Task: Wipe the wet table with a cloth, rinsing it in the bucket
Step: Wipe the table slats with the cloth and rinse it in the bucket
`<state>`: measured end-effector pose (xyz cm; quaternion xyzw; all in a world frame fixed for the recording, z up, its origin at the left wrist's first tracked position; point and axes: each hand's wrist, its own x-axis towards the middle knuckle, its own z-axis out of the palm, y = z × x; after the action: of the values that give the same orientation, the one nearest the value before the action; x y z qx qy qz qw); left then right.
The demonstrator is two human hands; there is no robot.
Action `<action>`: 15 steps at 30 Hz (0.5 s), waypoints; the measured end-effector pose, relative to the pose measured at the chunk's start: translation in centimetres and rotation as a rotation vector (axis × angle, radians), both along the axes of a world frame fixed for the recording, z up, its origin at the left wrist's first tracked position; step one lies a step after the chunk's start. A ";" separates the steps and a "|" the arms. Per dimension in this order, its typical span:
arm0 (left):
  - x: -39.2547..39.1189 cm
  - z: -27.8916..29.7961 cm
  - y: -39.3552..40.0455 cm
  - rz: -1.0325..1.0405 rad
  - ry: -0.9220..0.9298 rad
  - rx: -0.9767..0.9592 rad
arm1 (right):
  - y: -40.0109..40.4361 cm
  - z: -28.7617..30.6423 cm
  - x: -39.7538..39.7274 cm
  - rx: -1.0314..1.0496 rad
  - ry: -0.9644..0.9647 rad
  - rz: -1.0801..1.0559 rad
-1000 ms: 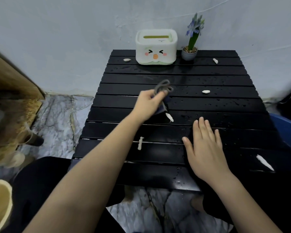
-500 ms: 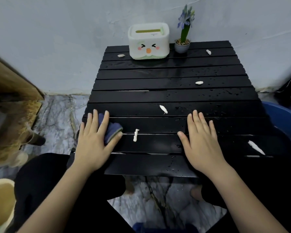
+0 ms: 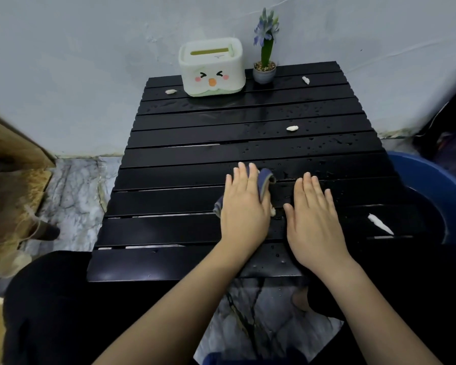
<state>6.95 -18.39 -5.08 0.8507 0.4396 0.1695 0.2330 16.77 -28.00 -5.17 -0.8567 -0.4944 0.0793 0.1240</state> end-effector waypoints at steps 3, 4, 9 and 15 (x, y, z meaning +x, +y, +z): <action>0.2 1.8 -0.1 0.165 -0.525 -0.414 | -0.1 -0.1 0.4 0.009 -0.012 -0.004; 0.0 2.5 0.4 0.269 -0.697 -0.488 | -0.2 -0.1 0.5 0.013 -0.017 0.001; -4.5 4.6 7.4 0.590 -0.917 -0.389 | -0.3 0.1 1.6 -0.006 0.003 0.026; -9.2 -0.9 15.0 0.282 0.192 0.039 | -0.2 0.4 1.8 -0.012 0.010 0.024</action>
<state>-2.29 -3.44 -5.97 0.7973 0.5714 0.1269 0.1474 18.53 -28.24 -4.73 -0.8509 -0.5037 0.0880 0.1201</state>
